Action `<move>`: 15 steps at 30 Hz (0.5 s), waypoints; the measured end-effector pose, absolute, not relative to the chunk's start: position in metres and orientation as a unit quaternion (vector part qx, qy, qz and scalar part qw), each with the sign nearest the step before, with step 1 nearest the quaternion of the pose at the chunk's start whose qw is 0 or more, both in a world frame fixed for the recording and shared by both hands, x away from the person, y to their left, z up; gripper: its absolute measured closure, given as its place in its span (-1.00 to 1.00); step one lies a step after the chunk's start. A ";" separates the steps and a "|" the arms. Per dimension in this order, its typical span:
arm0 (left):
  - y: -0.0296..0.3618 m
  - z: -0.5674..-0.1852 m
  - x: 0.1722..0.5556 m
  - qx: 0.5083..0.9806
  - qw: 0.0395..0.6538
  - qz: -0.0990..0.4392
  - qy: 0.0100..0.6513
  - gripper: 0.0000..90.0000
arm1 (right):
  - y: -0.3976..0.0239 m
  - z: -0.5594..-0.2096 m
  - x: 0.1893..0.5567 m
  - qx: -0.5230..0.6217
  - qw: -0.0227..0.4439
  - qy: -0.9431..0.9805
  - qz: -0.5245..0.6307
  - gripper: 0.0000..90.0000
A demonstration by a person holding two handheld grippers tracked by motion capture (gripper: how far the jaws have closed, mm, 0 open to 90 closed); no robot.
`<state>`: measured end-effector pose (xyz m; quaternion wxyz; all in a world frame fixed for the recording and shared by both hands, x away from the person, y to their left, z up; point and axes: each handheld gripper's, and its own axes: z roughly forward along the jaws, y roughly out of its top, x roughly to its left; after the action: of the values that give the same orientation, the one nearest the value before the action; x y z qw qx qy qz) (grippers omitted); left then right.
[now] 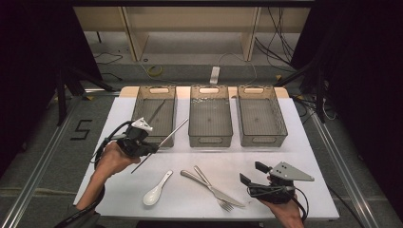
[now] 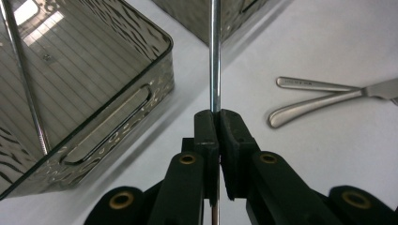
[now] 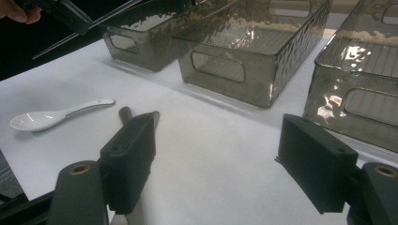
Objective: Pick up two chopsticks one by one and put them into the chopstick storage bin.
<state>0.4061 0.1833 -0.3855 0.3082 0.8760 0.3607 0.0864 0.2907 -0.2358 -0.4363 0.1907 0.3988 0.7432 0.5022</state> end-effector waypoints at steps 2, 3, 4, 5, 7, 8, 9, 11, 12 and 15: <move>0.183 -0.386 0.409 0.873 0.310 0.086 0.366 0.90 | -0.236 -0.436 0.291 0.399 0.191 0.743 0.503 -0.39; 0.183 -0.385 0.410 0.871 0.313 0.088 0.368 0.90 | -0.236 -0.436 0.291 0.399 0.192 0.742 0.504 -0.39; 0.183 -0.385 0.411 0.871 0.314 0.088 0.368 0.90 | -0.236 -0.436 0.291 0.398 0.192 0.742 0.504 -0.41; 0.183 -0.384 0.412 0.870 0.315 0.089 0.370 0.90 | -0.236 -0.436 0.291 0.399 0.192 0.741 0.505 -0.43; 0.182 -0.381 0.414 0.868 0.316 0.094 0.371 0.90 | -0.236 -0.436 0.290 0.399 0.193 0.741 0.504 -0.45; 0.181 -0.380 0.415 0.868 0.316 0.094 0.371 0.90 | -0.236 -0.436 0.290 0.399 0.193 0.741 0.504 -0.45; 0.181 -0.379 0.416 0.867 0.319 0.096 0.371 0.90 | -0.236 -0.436 0.290 0.400 0.194 0.741 0.504 -0.47; 0.180 -0.377 0.418 0.865 0.321 0.097 0.372 0.90 | -0.236 -0.436 0.291 0.400 0.193 0.740 0.506 -0.49; 0.180 -0.376 0.419 0.865 0.322 0.095 0.373 0.90 | -0.236 -0.436 0.291 0.399 0.193 0.739 0.507 -0.51; 0.181 -0.374 0.423 0.862 0.324 0.097 0.378 0.90 | -0.236 -0.436 0.291 0.399 0.192 0.739 0.508 -0.53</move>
<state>0.4228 0.1814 -0.3745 0.3244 0.8616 0.3782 0.0969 0.2907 -0.2364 -0.4361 0.1922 0.3990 0.7387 0.5081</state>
